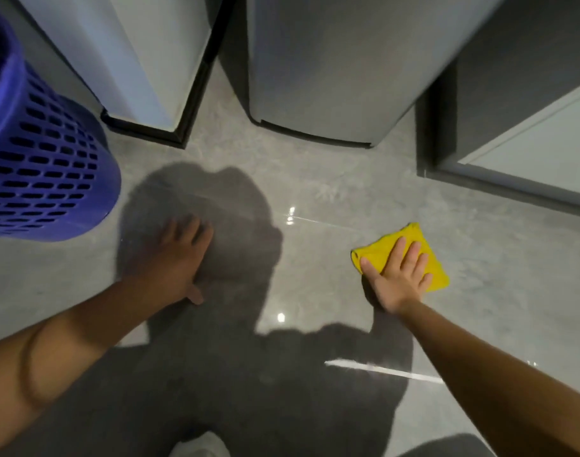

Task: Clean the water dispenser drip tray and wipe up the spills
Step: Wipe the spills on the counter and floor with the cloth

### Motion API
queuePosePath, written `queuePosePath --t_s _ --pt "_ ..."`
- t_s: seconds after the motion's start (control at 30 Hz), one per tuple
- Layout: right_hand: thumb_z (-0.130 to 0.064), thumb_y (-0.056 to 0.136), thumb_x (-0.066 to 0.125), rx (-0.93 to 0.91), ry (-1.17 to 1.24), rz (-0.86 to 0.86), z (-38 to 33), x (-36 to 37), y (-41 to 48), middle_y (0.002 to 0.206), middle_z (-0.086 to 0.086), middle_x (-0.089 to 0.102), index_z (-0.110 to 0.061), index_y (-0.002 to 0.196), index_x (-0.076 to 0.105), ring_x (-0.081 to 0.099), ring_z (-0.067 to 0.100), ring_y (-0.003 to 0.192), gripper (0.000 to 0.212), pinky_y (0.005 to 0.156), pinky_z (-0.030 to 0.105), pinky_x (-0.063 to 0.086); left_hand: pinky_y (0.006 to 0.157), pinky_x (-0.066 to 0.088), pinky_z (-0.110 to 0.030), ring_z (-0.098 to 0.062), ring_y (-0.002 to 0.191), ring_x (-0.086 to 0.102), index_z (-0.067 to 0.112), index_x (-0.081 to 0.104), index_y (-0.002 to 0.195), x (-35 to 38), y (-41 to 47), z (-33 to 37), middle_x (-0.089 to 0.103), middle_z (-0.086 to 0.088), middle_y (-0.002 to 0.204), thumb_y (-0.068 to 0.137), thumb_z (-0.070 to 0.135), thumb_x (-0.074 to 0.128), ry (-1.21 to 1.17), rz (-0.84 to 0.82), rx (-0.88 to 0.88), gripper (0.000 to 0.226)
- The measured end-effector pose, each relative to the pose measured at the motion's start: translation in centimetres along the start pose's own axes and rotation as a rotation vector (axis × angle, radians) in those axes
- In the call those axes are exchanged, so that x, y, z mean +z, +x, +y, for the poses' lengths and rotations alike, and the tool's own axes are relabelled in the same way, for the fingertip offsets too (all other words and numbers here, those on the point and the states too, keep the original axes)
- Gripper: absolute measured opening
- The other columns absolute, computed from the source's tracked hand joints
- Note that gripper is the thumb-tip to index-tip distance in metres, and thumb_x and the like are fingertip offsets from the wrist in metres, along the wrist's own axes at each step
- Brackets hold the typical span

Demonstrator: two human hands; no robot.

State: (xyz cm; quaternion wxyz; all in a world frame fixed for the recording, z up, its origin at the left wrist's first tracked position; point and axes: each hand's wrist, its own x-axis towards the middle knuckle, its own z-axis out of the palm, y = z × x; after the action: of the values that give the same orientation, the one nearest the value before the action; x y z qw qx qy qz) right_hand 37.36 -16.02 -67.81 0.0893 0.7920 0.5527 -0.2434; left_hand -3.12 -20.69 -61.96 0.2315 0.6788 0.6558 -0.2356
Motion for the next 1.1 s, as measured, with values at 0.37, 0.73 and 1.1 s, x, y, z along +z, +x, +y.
queuePosePath --t_s 0.37,0.73,1.1 --pt "-0.075 0.092 0.035 -0.805 -0.293 0.01 -14.2 2.2 0.2 0.174 0.009 -0.005 -0.026 0.165 0.001 -0.006 0.037 0.159 0.094 0.125 0.062 0.001 0.113 0.038 -0.061 -0.05 0.149 0.023 0.016 0.009 0.165 -0.7 -0.6 -1.2 0.01 -0.019 0.17 0.051 0.077 0.084 0.086 0.046 0.122 0.15" --pt "-0.09 0.084 0.015 -0.398 -0.261 -0.064 10.2 2.6 -12.3 0.171 0.008 0.003 -0.019 0.162 0.007 0.005 0.035 0.158 0.106 0.124 0.06 0.015 0.115 0.038 -0.059 -0.047 0.153 0.017 0.018 0.009 0.165 -1.2 -2.0 -0.3 0.006 -0.013 0.172 0.058 0.065 0.089 -0.008 0.064 0.105 0.142" --pt "-0.069 0.083 0.051 -0.567 -0.126 -0.019 -5.5 10.9 -20.2 0.168 0.021 0.024 -0.009 0.16 0.034 0.022 0.048 0.153 0.099 0.116 0.072 0.021 0.121 0.031 -0.048 -0.043 0.148 0.034 0.002 0.025 0.16 3.2 -7.5 -3.4 0.03 -0.023 0.164 0.055 0.052 0.096 -0.188 0.149 0.004 0.136"
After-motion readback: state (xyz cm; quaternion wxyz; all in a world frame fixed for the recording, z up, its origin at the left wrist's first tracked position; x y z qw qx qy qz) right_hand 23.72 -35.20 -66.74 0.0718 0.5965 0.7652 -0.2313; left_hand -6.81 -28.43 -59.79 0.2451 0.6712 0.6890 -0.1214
